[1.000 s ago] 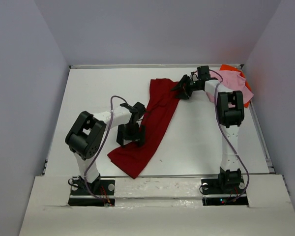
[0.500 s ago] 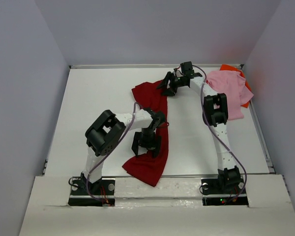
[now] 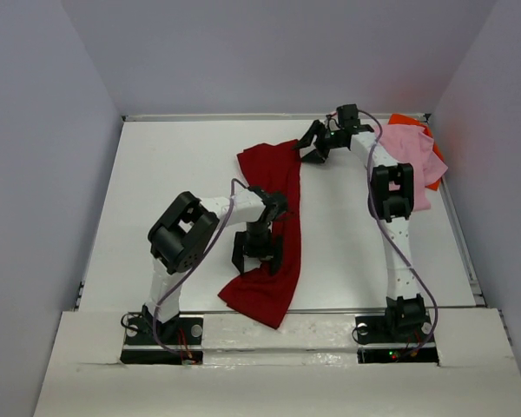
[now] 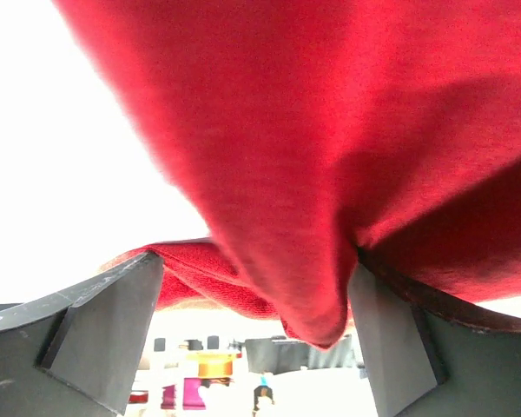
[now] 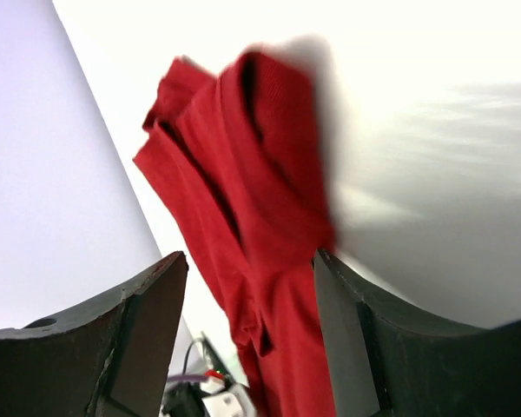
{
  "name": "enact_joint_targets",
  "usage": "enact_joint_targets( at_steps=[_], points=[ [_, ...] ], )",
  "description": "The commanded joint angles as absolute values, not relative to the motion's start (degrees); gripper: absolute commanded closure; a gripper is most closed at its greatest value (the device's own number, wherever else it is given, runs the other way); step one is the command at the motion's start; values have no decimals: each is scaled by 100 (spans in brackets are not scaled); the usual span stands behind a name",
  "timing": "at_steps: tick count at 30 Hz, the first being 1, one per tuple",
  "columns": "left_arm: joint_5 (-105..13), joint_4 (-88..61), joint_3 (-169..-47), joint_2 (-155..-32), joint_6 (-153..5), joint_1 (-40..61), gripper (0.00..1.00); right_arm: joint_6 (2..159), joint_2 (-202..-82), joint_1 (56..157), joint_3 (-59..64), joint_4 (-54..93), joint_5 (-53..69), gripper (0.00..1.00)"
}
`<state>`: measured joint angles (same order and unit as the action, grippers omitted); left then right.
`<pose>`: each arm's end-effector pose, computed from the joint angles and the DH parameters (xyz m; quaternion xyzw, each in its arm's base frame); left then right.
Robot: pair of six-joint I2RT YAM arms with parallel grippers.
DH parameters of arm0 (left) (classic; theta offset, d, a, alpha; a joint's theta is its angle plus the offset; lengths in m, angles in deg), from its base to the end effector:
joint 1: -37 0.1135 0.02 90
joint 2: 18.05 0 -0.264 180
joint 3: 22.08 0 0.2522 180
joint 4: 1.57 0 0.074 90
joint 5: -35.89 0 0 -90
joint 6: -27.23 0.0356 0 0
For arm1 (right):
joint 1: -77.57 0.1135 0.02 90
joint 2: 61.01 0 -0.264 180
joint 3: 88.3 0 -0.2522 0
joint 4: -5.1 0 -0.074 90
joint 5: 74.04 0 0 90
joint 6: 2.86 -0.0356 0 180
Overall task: Fold and stack the t-shirts
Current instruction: Rotate the tshirt 90 degrees
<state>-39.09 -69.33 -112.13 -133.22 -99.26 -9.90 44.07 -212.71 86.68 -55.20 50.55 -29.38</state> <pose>0.2360 -0.2656 0.1371 -0.0866 -0.9873 0.0810 0.1055 0.5559 0.1148 0.1414 0.1281 0.8682 0.4635 0.1223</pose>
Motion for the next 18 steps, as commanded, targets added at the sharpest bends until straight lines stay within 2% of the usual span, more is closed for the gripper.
enact_joint_targets(
  at_steps=[1,5,8,12,16,18],
  points=[
    [-3953,-6535,-10626,-13021,-9820,-652,1,4714,-20700,8188,-5320,5068,-2728,34],
    [-3829,-6332,-10229,-12862,-9732,-326,1,4829,-20673,8135,-5126,5059,-2850,34],
    [-4109,-6533,-10394,-12695,-9766,-203,1,4812,-20682,8135,-5257,5059,-2983,34],
    [-4786,-7174,-11454,-12283,-9960,25,1,4776,-20428,8135,-5381,5121,-3167,34],
    [-4919,-7641,-12879,-12343,-9829,316,1,5241,-19884,8135,-5187,6086,-3132,34],
    [-4832,-7711,-13504,-12413,-9688,500,1,5470,-19059,8135,-4084,6053,-3097,34]
  ],
)
